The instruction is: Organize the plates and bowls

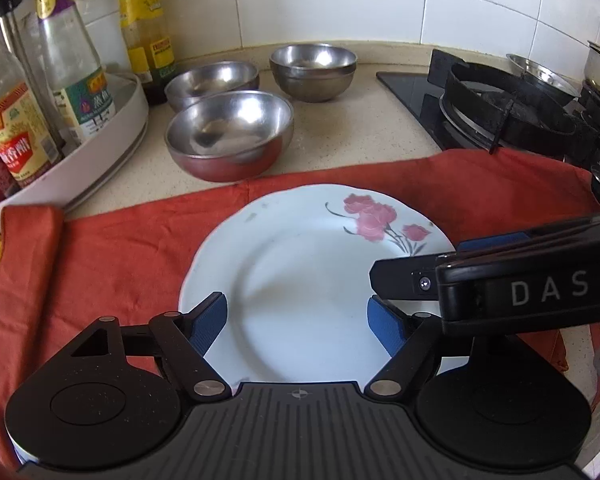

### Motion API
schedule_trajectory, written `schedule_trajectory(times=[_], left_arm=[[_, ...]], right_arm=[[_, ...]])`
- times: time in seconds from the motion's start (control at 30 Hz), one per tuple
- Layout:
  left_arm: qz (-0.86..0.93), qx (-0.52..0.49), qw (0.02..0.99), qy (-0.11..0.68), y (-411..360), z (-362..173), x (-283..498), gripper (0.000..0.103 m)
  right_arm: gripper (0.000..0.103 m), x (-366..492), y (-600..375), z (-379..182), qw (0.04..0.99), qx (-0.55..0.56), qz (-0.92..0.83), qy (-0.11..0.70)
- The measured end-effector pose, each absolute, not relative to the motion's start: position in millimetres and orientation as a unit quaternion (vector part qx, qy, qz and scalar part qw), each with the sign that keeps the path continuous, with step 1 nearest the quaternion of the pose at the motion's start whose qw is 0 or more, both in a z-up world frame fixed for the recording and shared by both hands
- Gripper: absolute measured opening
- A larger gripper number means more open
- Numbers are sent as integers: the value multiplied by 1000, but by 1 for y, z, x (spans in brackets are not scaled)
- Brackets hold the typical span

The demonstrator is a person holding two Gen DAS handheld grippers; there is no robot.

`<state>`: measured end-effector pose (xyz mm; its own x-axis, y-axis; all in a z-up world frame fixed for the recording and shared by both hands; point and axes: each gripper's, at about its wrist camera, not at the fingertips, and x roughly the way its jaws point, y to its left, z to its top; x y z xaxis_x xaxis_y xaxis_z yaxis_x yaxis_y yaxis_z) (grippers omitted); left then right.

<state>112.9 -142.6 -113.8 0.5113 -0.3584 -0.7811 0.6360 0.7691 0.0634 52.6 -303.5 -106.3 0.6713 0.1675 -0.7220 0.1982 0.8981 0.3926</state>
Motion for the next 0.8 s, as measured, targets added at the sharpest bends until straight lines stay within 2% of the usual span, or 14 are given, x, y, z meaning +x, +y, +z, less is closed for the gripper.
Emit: schedule_trajectory(times=[0.33,0.8], left_arm=[[-226,117,884,392,-84,-84,133,87],[5,31,913,406,70,-69,170,91]], right_arm=[[74,64,-296,-88,900,214,15,379],[76,135,-193,-89,881,172,184,401]])
